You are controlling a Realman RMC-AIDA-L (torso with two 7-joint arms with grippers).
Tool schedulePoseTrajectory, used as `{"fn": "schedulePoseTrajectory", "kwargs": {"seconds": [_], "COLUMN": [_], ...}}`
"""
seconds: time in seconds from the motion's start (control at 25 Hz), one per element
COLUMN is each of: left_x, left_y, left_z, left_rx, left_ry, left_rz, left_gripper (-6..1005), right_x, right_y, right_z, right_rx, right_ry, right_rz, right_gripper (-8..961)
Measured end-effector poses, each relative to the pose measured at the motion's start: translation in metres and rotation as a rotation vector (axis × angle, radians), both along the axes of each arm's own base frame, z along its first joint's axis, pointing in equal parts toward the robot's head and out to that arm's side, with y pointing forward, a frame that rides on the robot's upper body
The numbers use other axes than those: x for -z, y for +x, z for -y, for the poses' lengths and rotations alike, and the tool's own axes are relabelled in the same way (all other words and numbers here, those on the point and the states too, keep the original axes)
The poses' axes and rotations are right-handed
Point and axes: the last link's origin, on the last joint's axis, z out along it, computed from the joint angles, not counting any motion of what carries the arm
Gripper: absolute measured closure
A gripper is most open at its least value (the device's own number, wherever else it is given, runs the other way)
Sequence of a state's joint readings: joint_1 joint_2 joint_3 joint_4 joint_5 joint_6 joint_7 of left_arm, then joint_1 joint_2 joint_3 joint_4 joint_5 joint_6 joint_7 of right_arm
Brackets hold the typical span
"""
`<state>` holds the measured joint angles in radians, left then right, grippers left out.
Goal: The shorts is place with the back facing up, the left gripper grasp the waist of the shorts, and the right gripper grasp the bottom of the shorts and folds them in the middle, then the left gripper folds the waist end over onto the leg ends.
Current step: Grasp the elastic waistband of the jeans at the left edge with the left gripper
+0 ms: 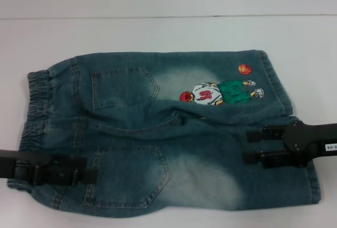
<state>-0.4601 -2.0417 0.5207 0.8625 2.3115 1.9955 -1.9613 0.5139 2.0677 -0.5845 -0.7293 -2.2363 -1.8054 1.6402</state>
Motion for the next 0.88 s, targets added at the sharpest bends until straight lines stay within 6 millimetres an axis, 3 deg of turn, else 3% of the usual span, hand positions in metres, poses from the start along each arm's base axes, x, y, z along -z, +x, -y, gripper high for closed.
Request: {"fn": "schedulePoseTrajectory", "kwargs": {"seconds": [0.52,0.64,0.72,0.88], "left_x": [-0.001,-0.008,-0.028,-0.043], "left_y": [-0.002,-0.005,-0.012,-0.021], "left_z": [0.0,-0.002,-0.006,-0.01], "left_rx": [-0.023,-0.063,-0.184,-0.334], "left_ry": [-0.004,0.003,0.007,-0.022], "left_rz": [-0.002,-0.016,-0.073,-0.179], "left_gripper": [112,115,118,123], "right_x": [0.001,0.001,0.001,0.001], "right_y": [0.001,0.001,0.001,0.001], "right_z": [-0.001,-0.001,-0.001,-0.002], "right_rx": [0.004,0.005,0.006,0.005], "right_ry": [0.005,0.006,0.006,0.007], "right_rz": [0.009,0.01,0.01,0.012], "right_gripper": [162,162,162,162]}}
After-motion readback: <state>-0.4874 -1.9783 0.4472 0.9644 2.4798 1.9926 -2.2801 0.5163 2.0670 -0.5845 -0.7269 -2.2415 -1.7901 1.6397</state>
